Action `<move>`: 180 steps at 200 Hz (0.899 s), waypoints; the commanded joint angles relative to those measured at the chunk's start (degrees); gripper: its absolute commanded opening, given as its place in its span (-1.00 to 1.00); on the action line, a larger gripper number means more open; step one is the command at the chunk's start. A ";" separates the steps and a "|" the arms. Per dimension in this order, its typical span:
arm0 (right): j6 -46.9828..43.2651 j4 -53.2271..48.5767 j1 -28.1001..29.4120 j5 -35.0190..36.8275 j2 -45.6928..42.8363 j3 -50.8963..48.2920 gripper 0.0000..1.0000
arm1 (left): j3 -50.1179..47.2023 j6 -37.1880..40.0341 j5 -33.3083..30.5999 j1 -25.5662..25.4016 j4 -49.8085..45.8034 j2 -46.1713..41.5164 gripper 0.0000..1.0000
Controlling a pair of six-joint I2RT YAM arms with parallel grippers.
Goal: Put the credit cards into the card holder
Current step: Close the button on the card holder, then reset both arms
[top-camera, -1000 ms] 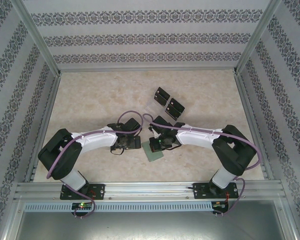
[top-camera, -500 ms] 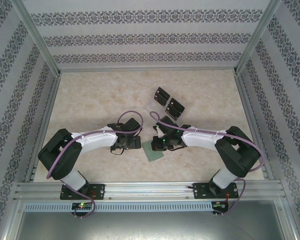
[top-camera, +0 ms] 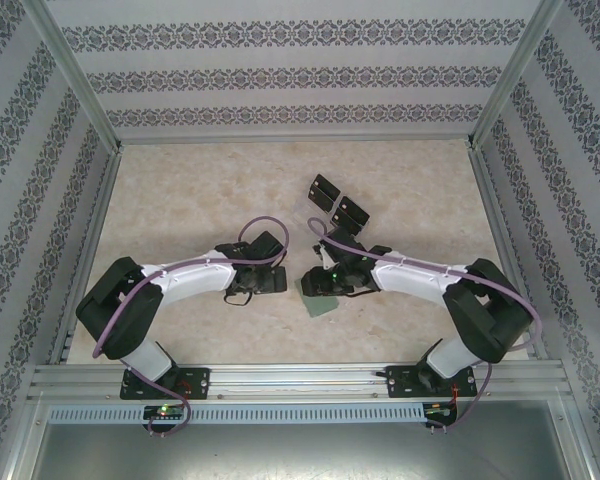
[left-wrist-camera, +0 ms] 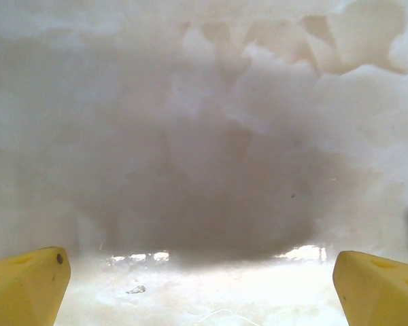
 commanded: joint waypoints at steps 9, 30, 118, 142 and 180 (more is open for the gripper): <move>-0.89 -4.43 -0.67 -0.09 -5.79 5.58 0.34 | 3.12 1.91 -2.37 1.00 -1.46 -2.02 1.00; 0.03 -6.24 -1.43 0.13 -10.73 8.28 0.97 | 4.42 3.34 -3.81 3.05 -3.35 -5.45 1.00; -4.42 -13.79 -27.12 26.22 -28.97 9.46 0.96 | -4.08 25.08 -21.26 19.20 5.24 -34.81 1.00; -8.90 -5.61 -35.27 30.72 -28.71 3.95 0.97 | -11.96 35.05 -27.87 22.37 16.39 -41.20 1.00; -18.01 11.87 -39.80 36.00 -28.67 -8.05 0.96 | -21.55 42.07 -25.19 29.94 29.59 -42.82 1.00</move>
